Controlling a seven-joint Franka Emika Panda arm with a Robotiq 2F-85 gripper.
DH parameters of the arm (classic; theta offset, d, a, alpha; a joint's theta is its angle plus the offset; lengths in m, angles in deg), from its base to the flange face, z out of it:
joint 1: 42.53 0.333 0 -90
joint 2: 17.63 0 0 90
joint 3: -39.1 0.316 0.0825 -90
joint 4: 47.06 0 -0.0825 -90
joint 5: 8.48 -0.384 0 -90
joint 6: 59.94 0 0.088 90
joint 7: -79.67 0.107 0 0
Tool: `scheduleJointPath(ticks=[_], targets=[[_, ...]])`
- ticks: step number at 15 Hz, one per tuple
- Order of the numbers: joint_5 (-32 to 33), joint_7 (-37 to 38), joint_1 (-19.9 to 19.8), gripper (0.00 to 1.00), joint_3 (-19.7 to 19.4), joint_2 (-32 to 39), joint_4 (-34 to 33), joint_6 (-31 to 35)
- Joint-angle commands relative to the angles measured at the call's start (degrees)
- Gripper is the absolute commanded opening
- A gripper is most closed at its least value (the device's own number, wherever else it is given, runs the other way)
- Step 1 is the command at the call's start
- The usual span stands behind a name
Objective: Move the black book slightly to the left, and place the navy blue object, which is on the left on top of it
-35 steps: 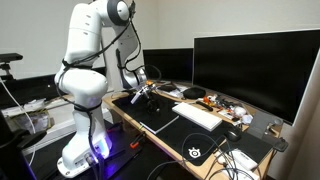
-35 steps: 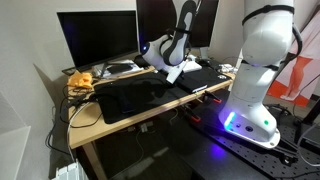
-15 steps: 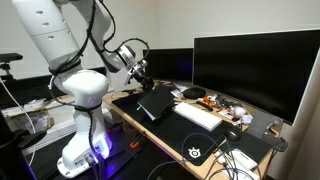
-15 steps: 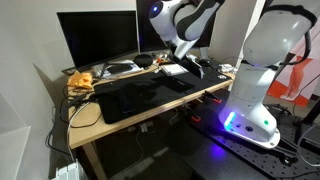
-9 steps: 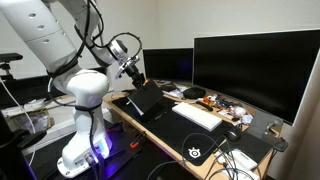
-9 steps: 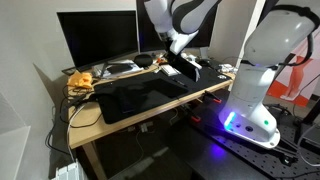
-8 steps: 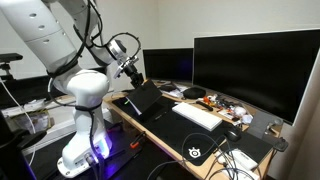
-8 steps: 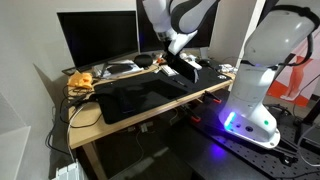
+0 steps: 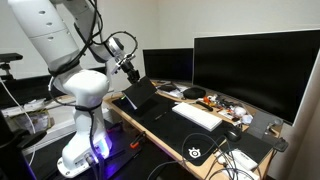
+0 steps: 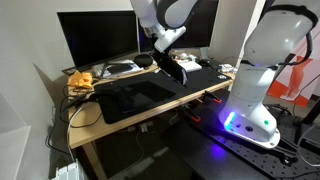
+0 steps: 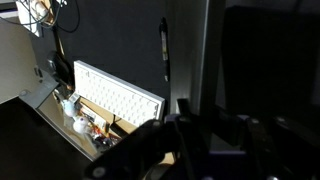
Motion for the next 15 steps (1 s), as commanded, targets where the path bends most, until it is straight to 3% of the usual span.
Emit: scheduleJointPath(ticks=[1, 2, 8, 9, 15], targets=[[-0.2, -0.1, -0.6, 0.06, 0.7, 0.7, -1.1, -0.1], [-0.2, -0.1, -0.6, 0.22, 0.7, 1.3, -1.7, -0.1], [-0.2, -0.1, -0.5, 0.22, 0.7, 1.9, -1.4, -0.1], [-0.2, -0.1, -0.5, 0.06, 0.7, 1.9, -1.4, -0.1], [4.9, 14.1, 0.0, 0.06, 4.6, 12.7, -10.8, -8.2]])
